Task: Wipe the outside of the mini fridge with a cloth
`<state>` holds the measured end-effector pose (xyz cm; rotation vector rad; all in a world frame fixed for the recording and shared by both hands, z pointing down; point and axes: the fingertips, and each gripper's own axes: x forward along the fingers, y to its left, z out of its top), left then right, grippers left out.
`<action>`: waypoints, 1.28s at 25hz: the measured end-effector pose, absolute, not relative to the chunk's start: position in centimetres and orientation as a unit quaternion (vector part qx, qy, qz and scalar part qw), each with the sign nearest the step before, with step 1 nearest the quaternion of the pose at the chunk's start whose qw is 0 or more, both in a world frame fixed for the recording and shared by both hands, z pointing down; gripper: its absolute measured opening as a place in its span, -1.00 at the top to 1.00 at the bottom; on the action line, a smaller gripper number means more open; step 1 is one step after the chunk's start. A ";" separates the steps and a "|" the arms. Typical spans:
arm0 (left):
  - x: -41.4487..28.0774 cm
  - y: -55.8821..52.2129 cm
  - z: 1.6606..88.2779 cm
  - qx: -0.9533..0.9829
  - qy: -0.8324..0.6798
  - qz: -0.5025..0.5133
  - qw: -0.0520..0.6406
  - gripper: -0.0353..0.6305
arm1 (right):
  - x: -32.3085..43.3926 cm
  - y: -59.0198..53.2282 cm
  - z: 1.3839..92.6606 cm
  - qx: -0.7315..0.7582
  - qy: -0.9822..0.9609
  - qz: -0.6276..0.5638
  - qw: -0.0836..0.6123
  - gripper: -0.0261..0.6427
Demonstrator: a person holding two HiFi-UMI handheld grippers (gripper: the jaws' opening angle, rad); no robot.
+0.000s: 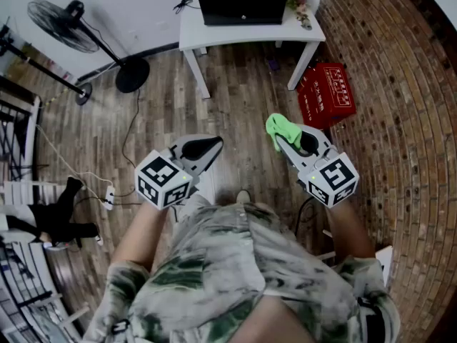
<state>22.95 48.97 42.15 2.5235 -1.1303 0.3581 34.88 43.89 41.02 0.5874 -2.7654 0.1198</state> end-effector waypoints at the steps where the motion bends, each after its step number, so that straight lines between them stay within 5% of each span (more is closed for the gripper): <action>1: 23.1 48.2 41.9 0.892 -0.400 0.125 0.171 0.81 | 35.0 43.1 40.8 0.206 -0.966 0.037 0.155 0.57; 15: 26.5 39.4 39.5 0.925 -0.331 0.110 0.152 0.81 | 35.3 34.6 38.9 0.208 -0.964 0.040 0.162 0.56; 27: 22.4 27.6 36.6 0.951 -0.267 0.073 0.136 0.80 | 29.5 21.2 33.2 0.215 -0.953 -0.043 0.207 0.56; 32: 18.3 22.1 33.1 0.961 -0.240 0.066 0.121 0.62 | 23.8 13.5 28.2 0.214 -0.948 -0.087 0.217 0.56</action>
